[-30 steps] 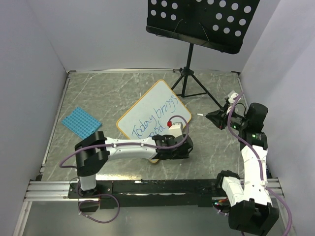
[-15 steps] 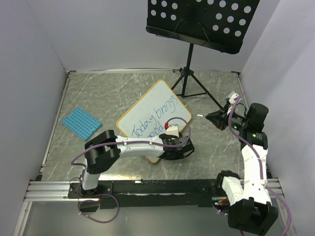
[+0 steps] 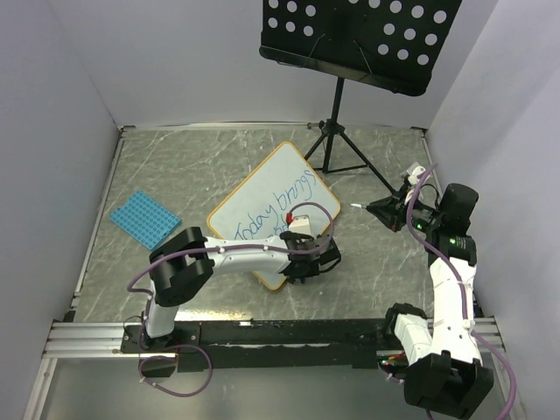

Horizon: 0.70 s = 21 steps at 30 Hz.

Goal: Write a sentence on the whiteboard
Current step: Pick up the pen cap from the center of the board.

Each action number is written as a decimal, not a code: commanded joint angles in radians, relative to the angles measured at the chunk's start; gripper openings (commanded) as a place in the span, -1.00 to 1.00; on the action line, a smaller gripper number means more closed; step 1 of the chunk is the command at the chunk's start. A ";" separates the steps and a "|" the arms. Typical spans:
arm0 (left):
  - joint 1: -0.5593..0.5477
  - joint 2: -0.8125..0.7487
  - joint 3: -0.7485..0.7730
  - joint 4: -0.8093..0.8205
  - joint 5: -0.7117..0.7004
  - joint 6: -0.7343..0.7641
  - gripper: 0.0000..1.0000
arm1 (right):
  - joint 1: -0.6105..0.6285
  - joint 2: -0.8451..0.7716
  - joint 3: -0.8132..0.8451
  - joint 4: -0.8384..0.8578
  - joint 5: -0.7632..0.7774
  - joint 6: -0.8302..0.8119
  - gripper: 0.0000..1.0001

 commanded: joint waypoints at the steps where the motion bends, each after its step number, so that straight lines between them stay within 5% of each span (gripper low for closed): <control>1: 0.006 0.028 0.011 0.000 -0.013 0.003 -0.22 | -0.010 0.004 0.016 0.013 -0.036 -0.008 -1.00; 21: 0.006 0.145 0.041 -0.001 0.026 0.085 -0.33 | -0.019 -0.004 0.019 0.012 -0.053 -0.005 -1.00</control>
